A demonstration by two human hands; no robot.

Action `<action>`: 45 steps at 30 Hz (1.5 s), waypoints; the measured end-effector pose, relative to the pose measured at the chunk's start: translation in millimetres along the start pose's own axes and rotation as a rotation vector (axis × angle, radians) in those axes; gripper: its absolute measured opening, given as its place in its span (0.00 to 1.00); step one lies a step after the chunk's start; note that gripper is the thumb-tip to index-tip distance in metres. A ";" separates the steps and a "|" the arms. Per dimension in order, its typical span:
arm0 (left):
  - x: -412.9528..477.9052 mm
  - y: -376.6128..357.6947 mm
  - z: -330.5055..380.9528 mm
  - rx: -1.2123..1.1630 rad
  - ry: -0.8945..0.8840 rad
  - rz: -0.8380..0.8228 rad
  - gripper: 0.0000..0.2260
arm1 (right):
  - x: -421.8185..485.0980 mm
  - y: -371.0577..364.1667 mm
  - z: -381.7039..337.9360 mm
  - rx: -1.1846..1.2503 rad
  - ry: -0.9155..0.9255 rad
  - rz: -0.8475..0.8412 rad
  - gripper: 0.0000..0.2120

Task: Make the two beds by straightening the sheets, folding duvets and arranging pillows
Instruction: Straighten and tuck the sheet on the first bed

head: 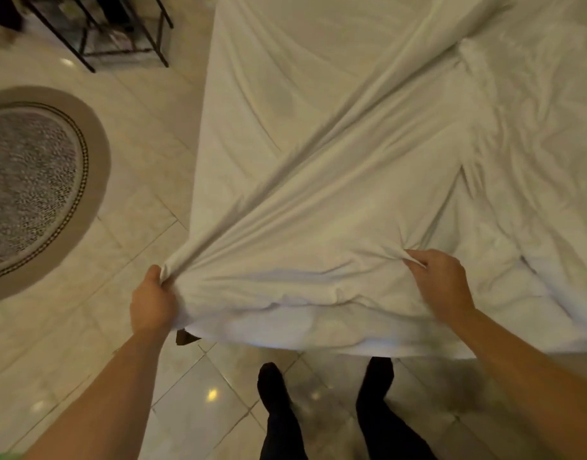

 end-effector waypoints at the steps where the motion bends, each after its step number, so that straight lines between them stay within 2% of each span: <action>1: 1.4 -0.1 -15.3 0.005 0.002 -0.012 0.06 | -6.7 -15.9 -8.8 -0.022 0.003 -0.008 0.13; 8: 25.4 -14.0 -114.6 0.011 0.034 -0.098 0.04 | -40.4 -102.9 -49.6 -0.074 -0.032 0.001 0.13; 12: 23.6 -47.1 -154.9 0.018 0.040 -0.161 0.05 | -43.3 -142.6 -39.1 -0.188 -0.090 -0.025 0.15; 15: 20.9 -72.0 -160.6 -0.029 0.069 -0.177 0.06 | -45.2 -167.8 -24.5 -0.350 -0.123 -0.042 0.18; 18: 20.9 -89.0 -150.4 -0.080 0.072 -0.179 0.05 | -54.3 -184.2 -37.3 -0.620 0.038 0.089 0.24; 19: 20.8 -92.1 -144.6 -0.069 0.040 -0.169 0.04 | -59.9 -187.0 -48.1 -0.682 0.102 0.145 0.28; 21: 18.8 -91.6 -125.9 0.047 -0.123 -0.101 0.17 | -70.3 -191.7 -65.6 -0.741 0.175 0.208 0.34; 23: 7.4 -84.7 -95.7 0.063 -0.334 -0.010 0.24 | -78.7 -196.5 -78.3 -0.766 0.224 0.225 0.35; 24: -0.2 -85.8 -79.2 0.036 -0.431 -0.022 0.26 | -83.0 -200.0 -83.1 -0.763 0.258 0.220 0.35; 27: -24.0 -119.1 -46.4 0.022 -0.683 -0.225 0.34 | -95.3 -219.1 -81.7 -0.762 0.355 0.097 0.35; 30: -37.1 -157.2 -45.3 0.175 -0.801 -0.366 0.36 | -92.2 -235.1 -46.1 -0.879 0.232 -0.087 0.42; 32: -35.1 -167.7 -49.2 0.185 -0.809 -0.359 0.30 | -87.7 -235.9 -23.6 -0.914 0.128 -0.133 0.38; 35: -30.0 -165.9 -59.5 0.102 -0.806 -0.268 0.22 | -81.4 -227.5 -4.6 -0.783 0.043 -0.135 0.19; 38: -24.7 -159.7 -73.1 -0.019 -0.668 -0.346 0.21 | -80.4 -223.6 5.6 -0.605 0.013 -0.211 0.19; 41: -29.2 -137.7 -90.3 -0.069 -0.528 -0.337 0.22 | -93.4 -218.7 -3.4 -0.456 0.105 -0.272 0.20; 45: -58.3 -121.2 -114.9 0.030 -0.499 -0.340 0.21 | -117.9 -217.4 6.9 -0.479 0.059 -0.427 0.21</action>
Point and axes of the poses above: each hand's wrist, its own x-axis towards the middle knuckle, its own y-axis out of the back of the hand, z = x × y, the point moved 8 cm from there along x, towards the middle knuckle, and after that the axes turned 10 degrees about -y, right-handed, at the moved point
